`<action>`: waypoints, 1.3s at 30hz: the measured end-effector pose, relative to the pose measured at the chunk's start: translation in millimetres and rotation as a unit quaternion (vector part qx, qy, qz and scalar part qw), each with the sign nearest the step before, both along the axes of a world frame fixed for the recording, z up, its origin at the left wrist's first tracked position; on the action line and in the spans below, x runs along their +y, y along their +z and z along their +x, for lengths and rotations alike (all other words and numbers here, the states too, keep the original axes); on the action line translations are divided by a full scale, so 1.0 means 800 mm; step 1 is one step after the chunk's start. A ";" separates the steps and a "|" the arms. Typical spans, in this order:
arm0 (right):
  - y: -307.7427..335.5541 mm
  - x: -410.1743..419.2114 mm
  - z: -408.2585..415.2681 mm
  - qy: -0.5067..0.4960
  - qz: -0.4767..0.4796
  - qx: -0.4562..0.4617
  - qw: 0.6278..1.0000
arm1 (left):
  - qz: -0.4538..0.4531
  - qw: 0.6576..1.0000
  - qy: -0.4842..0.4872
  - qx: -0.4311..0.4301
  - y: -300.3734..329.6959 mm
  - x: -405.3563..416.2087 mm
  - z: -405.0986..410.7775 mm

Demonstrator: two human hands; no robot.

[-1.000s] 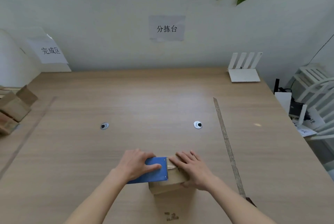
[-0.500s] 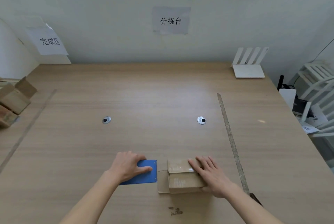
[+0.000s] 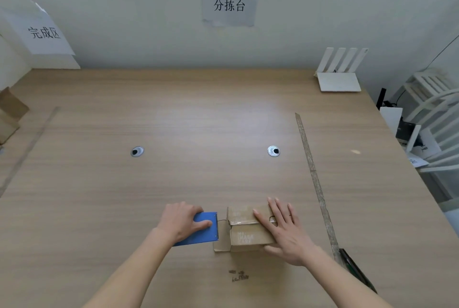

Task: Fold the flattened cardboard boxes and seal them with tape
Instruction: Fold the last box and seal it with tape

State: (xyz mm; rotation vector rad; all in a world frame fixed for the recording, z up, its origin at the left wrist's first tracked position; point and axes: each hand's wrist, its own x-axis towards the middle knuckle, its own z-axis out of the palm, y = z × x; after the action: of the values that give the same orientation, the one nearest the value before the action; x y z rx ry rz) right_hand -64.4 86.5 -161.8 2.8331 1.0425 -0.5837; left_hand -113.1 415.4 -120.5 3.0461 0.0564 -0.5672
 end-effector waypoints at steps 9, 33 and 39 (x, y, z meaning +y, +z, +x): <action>0.000 -0.001 -0.004 -0.018 0.050 0.024 0.998 | 0.071 0.996 -0.048 -0.003 -0.047 -0.046 -0.003; -0.035 0.160 -0.042 -0.279 0.098 -0.034 0.955 | -0.051 0.993 0.091 -0.054 -0.138 0.029 -0.086; 0.000 0.099 -0.046 -0.206 0.198 -0.049 0.957 | -0.035 0.984 0.078 -0.154 -0.092 0.003 -0.056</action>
State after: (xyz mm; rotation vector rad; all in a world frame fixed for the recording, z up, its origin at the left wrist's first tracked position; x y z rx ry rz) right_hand -100.9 165.5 -161.7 3.4258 0.6041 -0.2685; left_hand -157.8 418.0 -194.4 2.9848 0.2557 -0.0846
